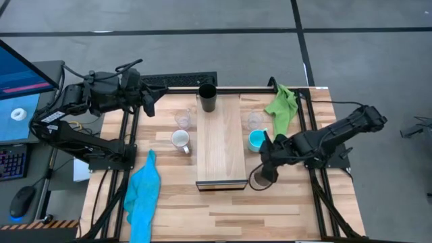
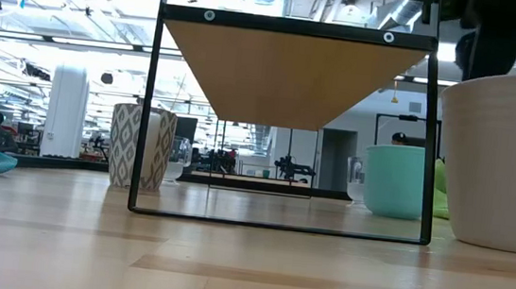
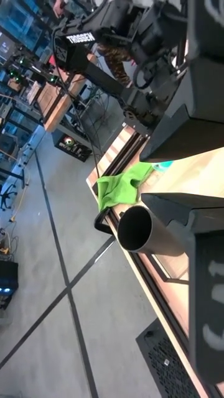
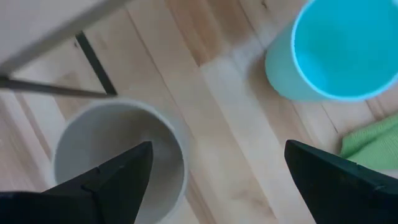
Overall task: Stack small to large cups/mugs on shelf
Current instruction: Put the white cup on the shelf
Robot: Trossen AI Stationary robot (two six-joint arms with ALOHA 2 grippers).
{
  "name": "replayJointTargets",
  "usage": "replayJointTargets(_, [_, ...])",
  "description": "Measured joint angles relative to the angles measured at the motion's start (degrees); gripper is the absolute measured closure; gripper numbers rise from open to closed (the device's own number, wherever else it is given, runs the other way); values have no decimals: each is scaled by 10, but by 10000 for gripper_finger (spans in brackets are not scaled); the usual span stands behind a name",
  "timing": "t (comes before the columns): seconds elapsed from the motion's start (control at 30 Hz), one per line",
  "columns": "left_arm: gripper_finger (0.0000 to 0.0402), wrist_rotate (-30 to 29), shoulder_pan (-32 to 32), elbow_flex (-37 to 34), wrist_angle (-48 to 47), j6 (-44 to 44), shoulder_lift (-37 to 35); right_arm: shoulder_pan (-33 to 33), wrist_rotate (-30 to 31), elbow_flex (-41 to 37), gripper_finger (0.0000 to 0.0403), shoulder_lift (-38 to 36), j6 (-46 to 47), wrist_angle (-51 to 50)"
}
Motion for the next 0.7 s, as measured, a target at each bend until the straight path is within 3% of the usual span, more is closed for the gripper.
replayJointTargets(0.47, [322,12,0,0,3,-2,-4,1,-8,1,19,34,-32,-3])
replayJointTargets(0.7, [322,12,0,0,2,-2,-8,2,-10,-1,69,51,-38,-10])
